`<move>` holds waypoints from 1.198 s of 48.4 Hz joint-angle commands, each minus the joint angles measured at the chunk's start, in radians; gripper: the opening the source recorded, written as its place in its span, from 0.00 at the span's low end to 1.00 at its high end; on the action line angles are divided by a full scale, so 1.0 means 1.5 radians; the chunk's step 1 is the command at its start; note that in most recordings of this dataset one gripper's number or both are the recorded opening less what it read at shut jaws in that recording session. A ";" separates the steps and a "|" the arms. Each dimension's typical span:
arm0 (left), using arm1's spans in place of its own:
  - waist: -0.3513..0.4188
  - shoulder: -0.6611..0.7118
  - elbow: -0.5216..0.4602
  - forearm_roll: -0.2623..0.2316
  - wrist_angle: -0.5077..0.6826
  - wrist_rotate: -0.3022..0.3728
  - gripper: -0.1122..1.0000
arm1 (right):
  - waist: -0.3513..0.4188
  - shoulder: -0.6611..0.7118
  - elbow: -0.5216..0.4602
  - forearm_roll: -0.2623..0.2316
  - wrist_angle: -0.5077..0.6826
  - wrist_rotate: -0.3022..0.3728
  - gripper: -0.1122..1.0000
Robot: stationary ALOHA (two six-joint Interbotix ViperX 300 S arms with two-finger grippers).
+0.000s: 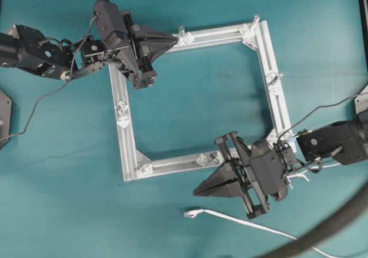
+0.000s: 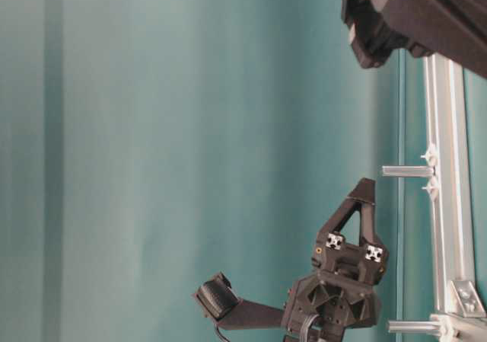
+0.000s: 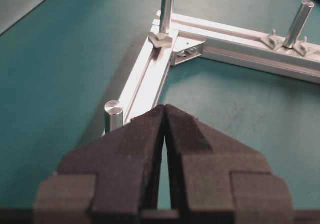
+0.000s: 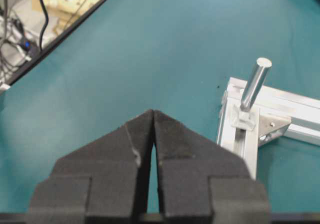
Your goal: Move the cable alternately left and right between 8 pins so it hooks onto each one.
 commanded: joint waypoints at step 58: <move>-0.121 -0.415 0.193 0.034 0.331 0.050 0.76 | 0.090 0.064 -0.217 0.045 0.476 0.188 0.60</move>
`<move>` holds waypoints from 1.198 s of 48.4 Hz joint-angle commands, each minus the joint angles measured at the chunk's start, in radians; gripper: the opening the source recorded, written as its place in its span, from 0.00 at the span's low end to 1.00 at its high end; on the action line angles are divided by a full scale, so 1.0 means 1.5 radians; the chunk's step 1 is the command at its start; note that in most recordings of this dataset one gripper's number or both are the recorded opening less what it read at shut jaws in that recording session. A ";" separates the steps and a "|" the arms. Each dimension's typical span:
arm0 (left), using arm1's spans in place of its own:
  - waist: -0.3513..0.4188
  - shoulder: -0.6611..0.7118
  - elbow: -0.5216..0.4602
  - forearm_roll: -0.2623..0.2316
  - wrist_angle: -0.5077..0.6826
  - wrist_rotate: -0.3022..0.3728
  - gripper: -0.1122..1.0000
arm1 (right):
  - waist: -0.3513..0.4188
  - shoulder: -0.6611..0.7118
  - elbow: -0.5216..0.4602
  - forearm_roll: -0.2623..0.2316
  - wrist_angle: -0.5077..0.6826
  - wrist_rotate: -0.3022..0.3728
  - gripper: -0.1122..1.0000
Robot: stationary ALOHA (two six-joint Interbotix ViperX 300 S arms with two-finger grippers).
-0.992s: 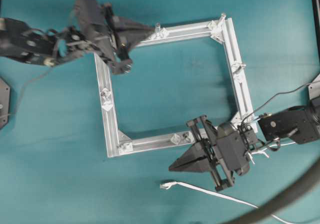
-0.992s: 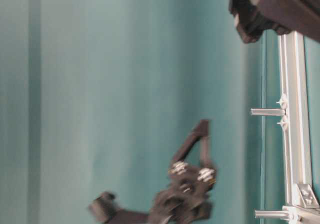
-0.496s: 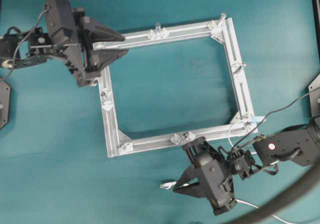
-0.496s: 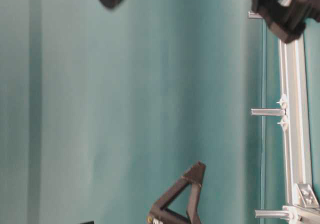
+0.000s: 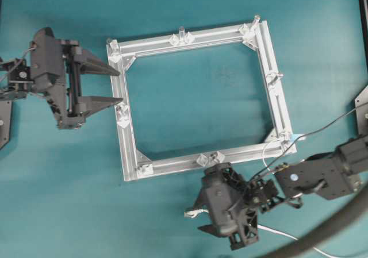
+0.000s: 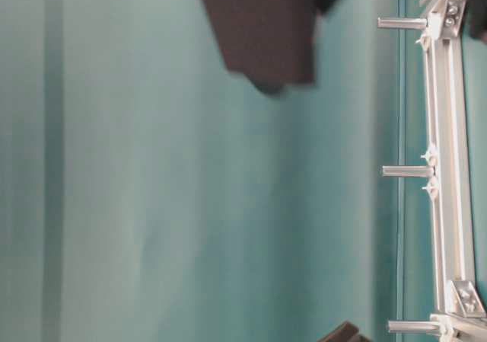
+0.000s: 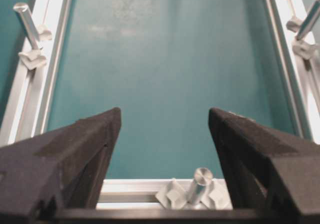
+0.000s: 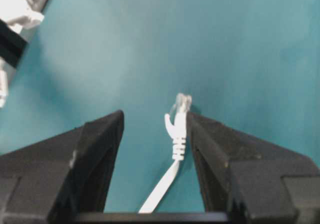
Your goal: Move the cable alternately left and right between 8 pins so it hooks onto each one.
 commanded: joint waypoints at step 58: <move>-0.041 -0.100 0.053 0.003 0.004 0.009 0.76 | 0.053 -0.122 0.038 0.002 0.138 0.171 0.25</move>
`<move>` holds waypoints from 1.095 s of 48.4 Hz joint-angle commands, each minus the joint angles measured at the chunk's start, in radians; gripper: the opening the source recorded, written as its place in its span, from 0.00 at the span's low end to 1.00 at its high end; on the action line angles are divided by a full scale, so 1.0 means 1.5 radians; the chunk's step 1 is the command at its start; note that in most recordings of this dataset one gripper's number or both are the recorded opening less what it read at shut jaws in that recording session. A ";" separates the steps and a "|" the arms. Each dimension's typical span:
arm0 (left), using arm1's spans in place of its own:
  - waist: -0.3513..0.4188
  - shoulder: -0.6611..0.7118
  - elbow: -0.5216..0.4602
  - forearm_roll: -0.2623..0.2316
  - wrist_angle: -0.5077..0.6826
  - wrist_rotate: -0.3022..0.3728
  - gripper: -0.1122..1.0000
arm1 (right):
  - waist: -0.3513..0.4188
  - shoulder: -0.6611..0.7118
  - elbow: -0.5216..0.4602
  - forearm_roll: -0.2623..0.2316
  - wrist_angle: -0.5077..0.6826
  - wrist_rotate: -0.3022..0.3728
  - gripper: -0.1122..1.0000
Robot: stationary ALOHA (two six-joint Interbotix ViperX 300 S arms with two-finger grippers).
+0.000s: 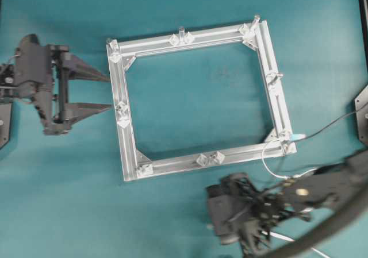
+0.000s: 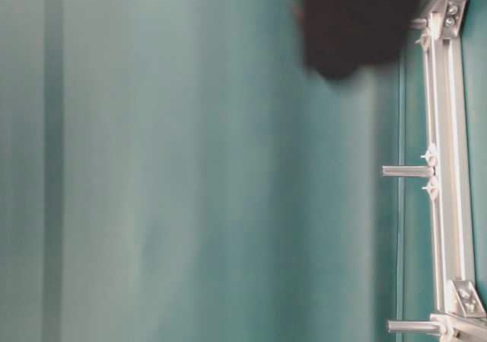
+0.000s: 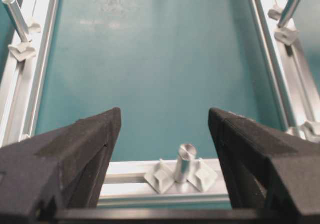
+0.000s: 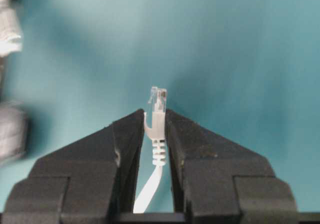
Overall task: Move the cable alternately left and right between 8 pins so it hooks onto each one.
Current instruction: 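Carry the cable left along the bottom frame rail past the pins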
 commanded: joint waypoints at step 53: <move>0.016 -0.434 0.142 0.003 0.212 0.002 0.75 | -0.116 -0.043 -0.058 -0.644 0.458 1.036 0.25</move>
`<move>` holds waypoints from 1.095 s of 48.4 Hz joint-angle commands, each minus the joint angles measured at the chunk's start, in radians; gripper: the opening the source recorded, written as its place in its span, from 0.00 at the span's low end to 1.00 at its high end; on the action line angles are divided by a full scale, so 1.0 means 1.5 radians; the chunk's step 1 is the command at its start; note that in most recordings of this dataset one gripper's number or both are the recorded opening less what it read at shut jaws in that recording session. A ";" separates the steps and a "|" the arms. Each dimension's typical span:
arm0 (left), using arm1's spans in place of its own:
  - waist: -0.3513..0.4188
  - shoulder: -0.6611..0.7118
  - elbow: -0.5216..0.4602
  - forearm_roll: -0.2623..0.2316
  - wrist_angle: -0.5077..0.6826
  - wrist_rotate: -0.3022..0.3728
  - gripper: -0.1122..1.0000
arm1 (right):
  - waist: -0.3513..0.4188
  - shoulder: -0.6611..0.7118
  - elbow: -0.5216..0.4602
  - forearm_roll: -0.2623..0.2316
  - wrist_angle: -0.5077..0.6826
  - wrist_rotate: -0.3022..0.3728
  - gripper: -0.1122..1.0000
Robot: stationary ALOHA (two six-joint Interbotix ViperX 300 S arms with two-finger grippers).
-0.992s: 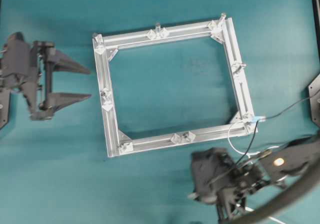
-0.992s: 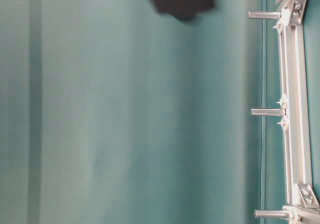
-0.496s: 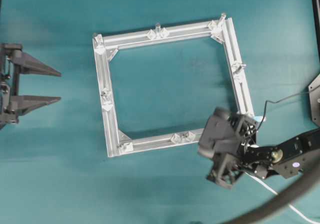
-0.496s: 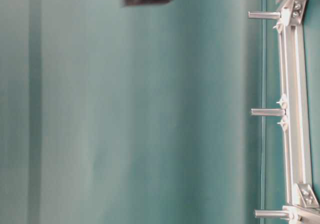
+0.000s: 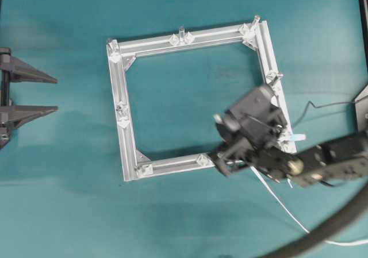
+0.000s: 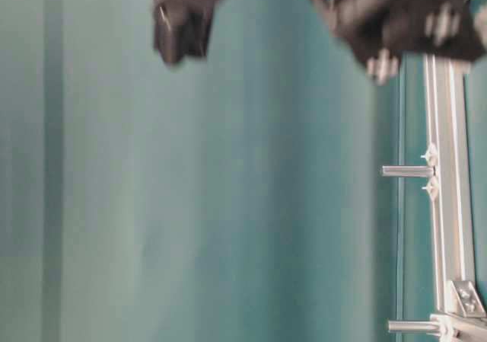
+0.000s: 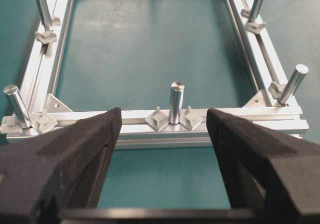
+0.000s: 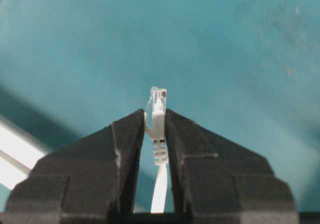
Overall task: Move the cable alternately left and right between 8 pins so it hooks onto each one.
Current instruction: 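Carry the cable left along the bottom frame rail past the pins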
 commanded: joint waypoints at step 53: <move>0.002 -0.087 -0.004 0.003 0.082 0.001 0.75 | -0.111 0.081 -0.137 0.015 -0.492 -0.450 0.25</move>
